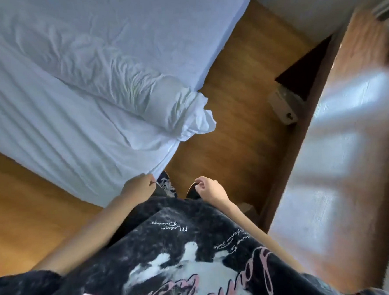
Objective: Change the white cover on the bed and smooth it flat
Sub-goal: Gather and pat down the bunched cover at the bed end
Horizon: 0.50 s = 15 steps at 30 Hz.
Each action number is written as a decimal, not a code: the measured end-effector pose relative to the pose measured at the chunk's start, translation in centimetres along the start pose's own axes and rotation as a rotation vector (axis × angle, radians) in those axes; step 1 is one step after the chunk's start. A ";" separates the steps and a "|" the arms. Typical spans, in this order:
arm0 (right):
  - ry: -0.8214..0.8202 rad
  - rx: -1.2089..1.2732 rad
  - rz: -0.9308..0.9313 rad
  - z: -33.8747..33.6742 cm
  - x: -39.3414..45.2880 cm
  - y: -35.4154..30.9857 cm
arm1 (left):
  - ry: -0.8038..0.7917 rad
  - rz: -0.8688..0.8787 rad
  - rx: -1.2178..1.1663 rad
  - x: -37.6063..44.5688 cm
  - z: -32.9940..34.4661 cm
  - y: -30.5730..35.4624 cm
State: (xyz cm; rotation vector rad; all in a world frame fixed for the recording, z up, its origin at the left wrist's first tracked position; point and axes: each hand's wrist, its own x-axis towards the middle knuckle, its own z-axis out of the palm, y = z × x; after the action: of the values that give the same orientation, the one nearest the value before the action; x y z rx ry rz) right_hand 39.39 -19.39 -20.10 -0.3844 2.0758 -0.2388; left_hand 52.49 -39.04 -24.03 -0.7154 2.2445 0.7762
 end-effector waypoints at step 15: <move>0.097 -0.671 -0.795 -13.7 22.8 -14.8 | 0.203 -0.618 -0.722 10.3 -0.6 3.5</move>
State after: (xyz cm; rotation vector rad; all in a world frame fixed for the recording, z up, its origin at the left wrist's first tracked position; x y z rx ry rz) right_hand 19.33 -41.28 -26.64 -1.6301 1.9531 -0.0102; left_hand 43.34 -39.90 -29.84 -1.7841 1.6933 1.2202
